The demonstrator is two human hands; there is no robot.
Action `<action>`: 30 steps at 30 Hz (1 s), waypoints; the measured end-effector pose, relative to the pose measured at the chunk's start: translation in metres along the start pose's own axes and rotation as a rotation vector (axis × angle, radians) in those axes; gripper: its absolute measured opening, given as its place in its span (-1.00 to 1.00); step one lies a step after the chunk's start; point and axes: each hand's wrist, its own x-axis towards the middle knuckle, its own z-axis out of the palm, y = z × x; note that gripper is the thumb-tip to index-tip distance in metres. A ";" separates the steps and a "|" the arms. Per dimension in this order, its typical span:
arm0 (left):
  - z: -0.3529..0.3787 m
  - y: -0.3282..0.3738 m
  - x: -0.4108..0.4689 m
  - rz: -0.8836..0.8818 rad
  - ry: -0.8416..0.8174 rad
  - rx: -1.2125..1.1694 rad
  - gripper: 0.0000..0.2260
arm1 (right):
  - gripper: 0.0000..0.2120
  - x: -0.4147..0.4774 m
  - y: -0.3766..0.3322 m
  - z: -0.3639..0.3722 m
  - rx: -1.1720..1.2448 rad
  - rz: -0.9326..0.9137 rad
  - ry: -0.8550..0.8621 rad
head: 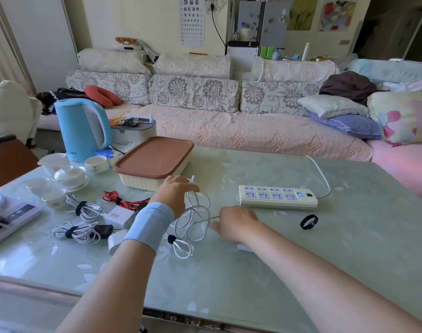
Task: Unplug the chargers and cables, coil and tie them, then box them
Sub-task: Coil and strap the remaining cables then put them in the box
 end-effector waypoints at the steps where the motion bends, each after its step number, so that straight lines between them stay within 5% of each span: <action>1: -0.002 0.003 0.000 -0.077 0.006 0.045 -0.52 | -0.59 -0.001 -0.001 0.001 -0.072 -0.011 -0.027; 3: -0.006 0.008 0.000 -0.243 0.086 0.178 -0.73 | -0.64 -0.002 -0.001 -0.001 -0.138 -0.047 -0.037; 6: -0.012 0.015 -0.003 -0.381 0.067 0.297 -0.56 | -0.69 -0.007 0.006 -0.007 -0.139 -0.072 -0.023; 10: -0.011 0.026 -0.006 -0.178 0.066 0.442 -0.57 | -0.77 -0.015 0.017 -0.024 0.024 -0.066 0.019; 13: -0.016 0.053 -0.003 0.107 0.146 0.191 -0.39 | -0.79 -0.023 0.029 -0.038 0.276 -0.044 0.060; 17: -0.017 0.093 -0.006 0.059 0.019 -0.513 -0.55 | -0.67 -0.034 0.052 -0.053 0.675 -0.045 0.047; 20: -0.011 0.106 -0.001 0.065 0.036 -0.571 -0.83 | -0.68 -0.042 0.066 -0.059 0.862 -0.051 0.073; 24: -0.005 0.116 0.013 0.083 0.151 -0.485 -0.89 | -0.72 -0.051 0.086 -0.061 1.095 -0.078 0.051; 30: -0.009 0.130 0.033 -0.230 0.410 -1.055 -0.81 | -0.75 -0.056 0.118 -0.067 1.444 0.106 0.112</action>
